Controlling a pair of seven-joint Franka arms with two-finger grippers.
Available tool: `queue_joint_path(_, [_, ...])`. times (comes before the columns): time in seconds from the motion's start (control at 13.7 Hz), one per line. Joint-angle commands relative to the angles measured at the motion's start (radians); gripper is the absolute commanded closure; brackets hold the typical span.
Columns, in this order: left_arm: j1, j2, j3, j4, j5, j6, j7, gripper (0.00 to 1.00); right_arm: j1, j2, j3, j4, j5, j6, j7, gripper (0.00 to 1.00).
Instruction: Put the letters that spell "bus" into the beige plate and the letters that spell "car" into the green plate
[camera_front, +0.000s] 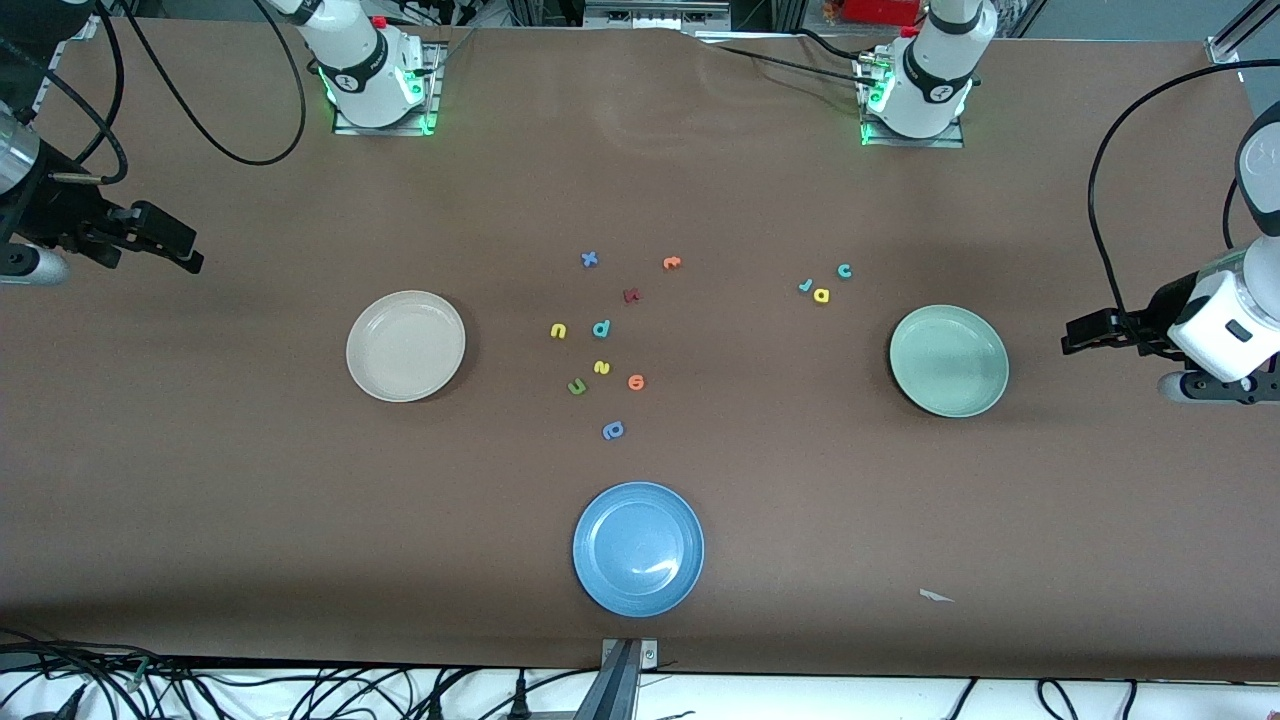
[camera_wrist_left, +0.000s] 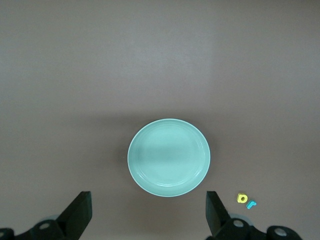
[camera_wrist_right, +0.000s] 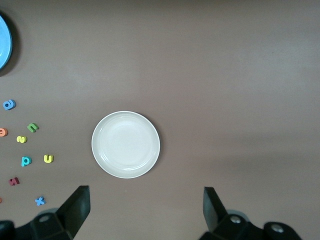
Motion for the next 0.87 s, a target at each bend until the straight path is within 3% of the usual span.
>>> queue_joint_path(0.0, [-0.003, -0.004, 0.002, -0.003, 0.018, -0.008, -0.007, 0.0, 0.002, -0.003, 0.002, 0.004, -0.002, -0.001, 0.001, 0.0])
queue_joint_path(0.8, [-0.005, -0.015, 0.0, 0.002, 0.009, -0.062, -0.065, 0.0, 0.002, -0.003, 0.002, 0.002, -0.002, -0.002, -0.008, 0.0])
